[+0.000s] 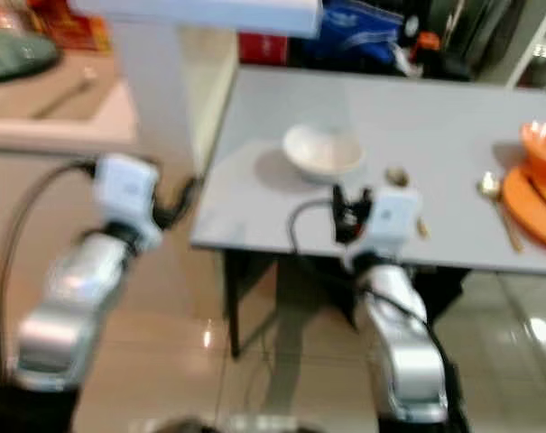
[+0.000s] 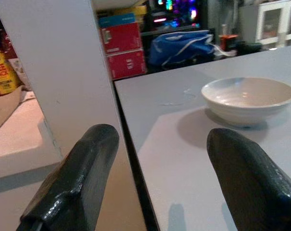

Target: Setting the table

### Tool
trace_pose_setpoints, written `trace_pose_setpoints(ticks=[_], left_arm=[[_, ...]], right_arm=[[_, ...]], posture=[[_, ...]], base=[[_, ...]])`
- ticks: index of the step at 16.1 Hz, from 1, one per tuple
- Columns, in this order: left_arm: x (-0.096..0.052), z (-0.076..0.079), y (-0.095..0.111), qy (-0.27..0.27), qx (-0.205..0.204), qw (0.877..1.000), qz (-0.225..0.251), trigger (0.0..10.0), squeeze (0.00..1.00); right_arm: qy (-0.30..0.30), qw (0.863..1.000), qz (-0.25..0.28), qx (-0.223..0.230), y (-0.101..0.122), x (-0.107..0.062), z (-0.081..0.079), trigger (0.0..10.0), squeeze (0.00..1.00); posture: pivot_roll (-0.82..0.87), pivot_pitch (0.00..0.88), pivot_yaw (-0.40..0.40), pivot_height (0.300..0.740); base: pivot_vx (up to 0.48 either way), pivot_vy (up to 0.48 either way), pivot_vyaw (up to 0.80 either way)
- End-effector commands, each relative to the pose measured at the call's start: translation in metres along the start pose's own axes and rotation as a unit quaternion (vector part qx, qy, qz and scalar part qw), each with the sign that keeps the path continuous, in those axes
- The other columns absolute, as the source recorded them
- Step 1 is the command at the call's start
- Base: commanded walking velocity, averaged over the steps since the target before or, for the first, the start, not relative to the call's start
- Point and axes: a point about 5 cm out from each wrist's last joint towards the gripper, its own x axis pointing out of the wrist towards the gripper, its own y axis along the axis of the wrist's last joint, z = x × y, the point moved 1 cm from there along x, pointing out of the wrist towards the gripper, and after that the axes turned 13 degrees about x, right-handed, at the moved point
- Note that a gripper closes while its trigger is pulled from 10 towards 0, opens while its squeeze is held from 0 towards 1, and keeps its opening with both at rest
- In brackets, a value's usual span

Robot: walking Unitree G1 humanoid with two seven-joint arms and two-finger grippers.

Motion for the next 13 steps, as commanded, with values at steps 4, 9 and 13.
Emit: trace_pose_setpoints(ticks=[4, 9, 13], left_arm=[[0.004, -0.008, 0.002, 0.019, 0.018, 1.0, 0.001, 10.0, 0.0], [0.008, -0.01, 0.007, 0.022, 0.021, 0.999, 0.013, 10.0, 0.0], [0.008, -0.008, 0.008, 0.025, 0.025, 0.999, 0.022, 10.0, 0.0]], right_arm=[[0.042, 0.999, -0.021, -0.002, -0.001, 0.004, -0.022, 10.0, 0.0], [0.027, 0.999, -0.028, 0.013, 0.001, 0.006, -0.019, 10.0, 0.0], [0.05, 0.998, -0.036, 0.001, 0.003, 0.013, -0.02, 10.0, 0.0]], posture=[[0.05, 0.0, -0.026, 0.74], [0.04, 0.0, -0.023, 0.74], [0.06, 0.0, -0.051, 0.74]], base=[[0.0, 0.48, 0.0], [0.0, 0.48, -0.48], [0.0, 0.48, -0.8]])
